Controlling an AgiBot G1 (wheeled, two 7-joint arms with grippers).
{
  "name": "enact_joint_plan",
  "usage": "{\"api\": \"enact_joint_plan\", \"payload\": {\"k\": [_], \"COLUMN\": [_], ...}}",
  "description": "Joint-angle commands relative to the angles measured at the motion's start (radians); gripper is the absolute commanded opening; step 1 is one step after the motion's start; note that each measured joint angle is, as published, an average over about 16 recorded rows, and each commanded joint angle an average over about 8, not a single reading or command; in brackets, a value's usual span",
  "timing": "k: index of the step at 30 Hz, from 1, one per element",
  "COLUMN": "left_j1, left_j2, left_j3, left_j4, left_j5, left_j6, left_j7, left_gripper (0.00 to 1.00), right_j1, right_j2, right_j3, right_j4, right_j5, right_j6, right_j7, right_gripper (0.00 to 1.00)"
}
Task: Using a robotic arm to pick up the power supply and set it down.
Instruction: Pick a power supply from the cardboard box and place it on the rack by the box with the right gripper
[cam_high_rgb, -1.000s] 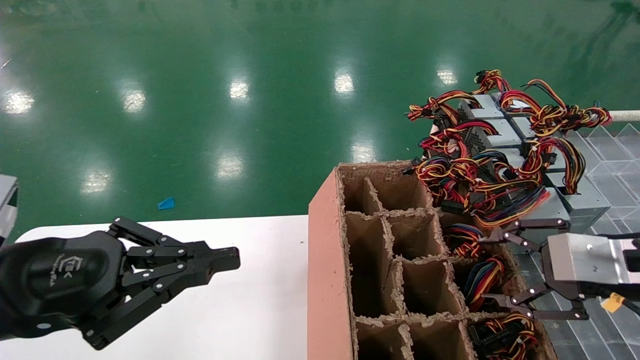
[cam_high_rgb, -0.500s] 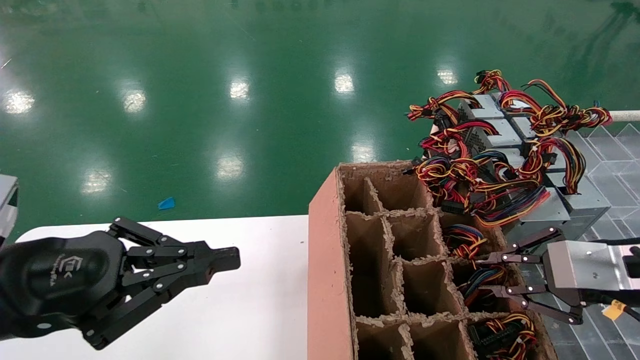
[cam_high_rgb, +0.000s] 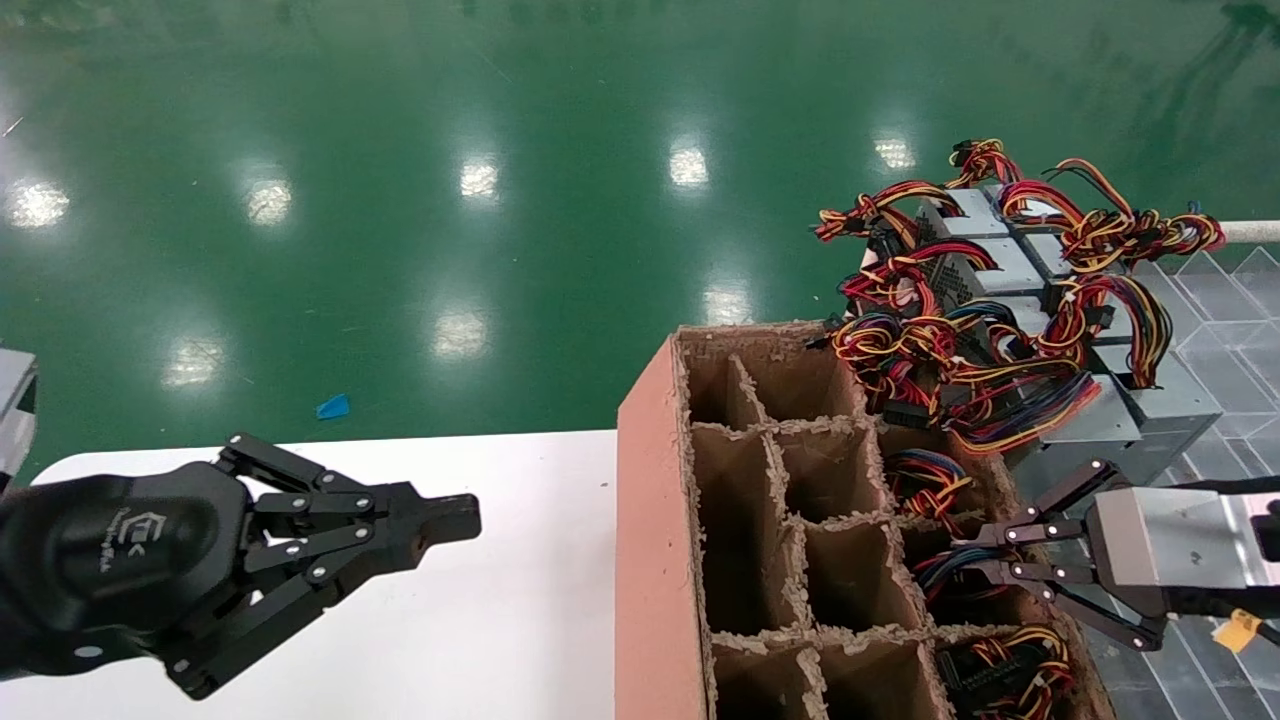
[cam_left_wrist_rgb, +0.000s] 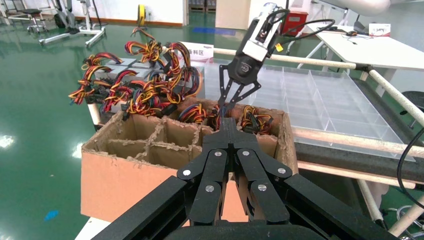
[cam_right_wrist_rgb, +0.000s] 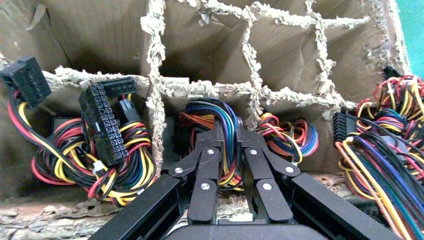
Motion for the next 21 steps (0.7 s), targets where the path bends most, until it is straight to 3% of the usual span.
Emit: {"api": "enact_joint_plan", "payload": {"k": [1,21], "left_j1": [0.0,0.0], "left_j2": [0.0,0.0], "left_j3": [0.0,0.0], "left_j4": [0.0,0.0], "left_j5": [0.0,0.0], "left_j6": [0.0,0.0], "left_j7": [0.0,0.0], "left_gripper": [0.0,0.0], "right_j1": [0.001,0.164], "right_j2": [0.004,0.16], "right_j3": [-0.002,0.085], "right_j4": [0.007,0.137], "right_j5": [0.005,0.208], "right_j6": [0.0,0.014], "right_j7": [0.002,0.108], "right_gripper": [0.0,0.0]}}
